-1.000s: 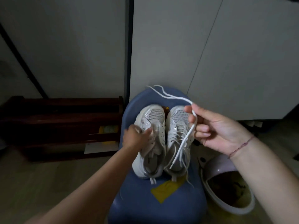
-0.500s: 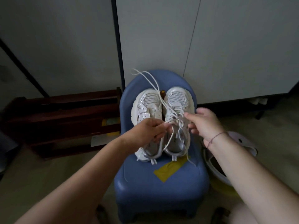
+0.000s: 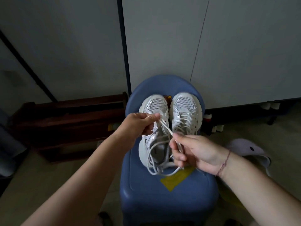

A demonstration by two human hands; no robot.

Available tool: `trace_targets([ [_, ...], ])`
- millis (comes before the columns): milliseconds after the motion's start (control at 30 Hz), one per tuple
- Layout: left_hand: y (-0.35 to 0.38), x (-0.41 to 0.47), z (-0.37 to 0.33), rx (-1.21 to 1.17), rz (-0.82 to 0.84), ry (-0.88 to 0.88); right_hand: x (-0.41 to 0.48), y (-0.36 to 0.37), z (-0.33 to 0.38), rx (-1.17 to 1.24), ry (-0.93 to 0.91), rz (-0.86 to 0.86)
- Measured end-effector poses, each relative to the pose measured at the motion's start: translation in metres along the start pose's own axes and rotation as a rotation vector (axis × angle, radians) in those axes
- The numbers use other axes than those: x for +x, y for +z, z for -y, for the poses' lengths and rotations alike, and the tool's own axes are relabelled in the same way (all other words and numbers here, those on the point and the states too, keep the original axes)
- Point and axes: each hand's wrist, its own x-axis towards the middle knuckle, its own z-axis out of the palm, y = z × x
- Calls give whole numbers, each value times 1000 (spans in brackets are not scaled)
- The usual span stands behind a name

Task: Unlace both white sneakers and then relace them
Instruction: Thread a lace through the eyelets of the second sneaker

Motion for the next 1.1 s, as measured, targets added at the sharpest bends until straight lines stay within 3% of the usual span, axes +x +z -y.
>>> trace_targets([
  [67,4,0,3,-118,-16,-34,-1,4,-2,29,12,40],
  [167,11,1,6,-272,18,-74,7,5,-8,19,-43,-41],
  [333,24,-6,8,-92,107,29,23,-3,3,132,-179,-189],
  [500,28,0,8,-84,-5,28,37,-15,23,-235,-266,-383],
  [733,32,3,7,-19,-88,-4,51,-27,20,-488,-343,-585],
  [1100,25,31,31,201,-281,-1,83,-50,35,-729,-475,-575],
])
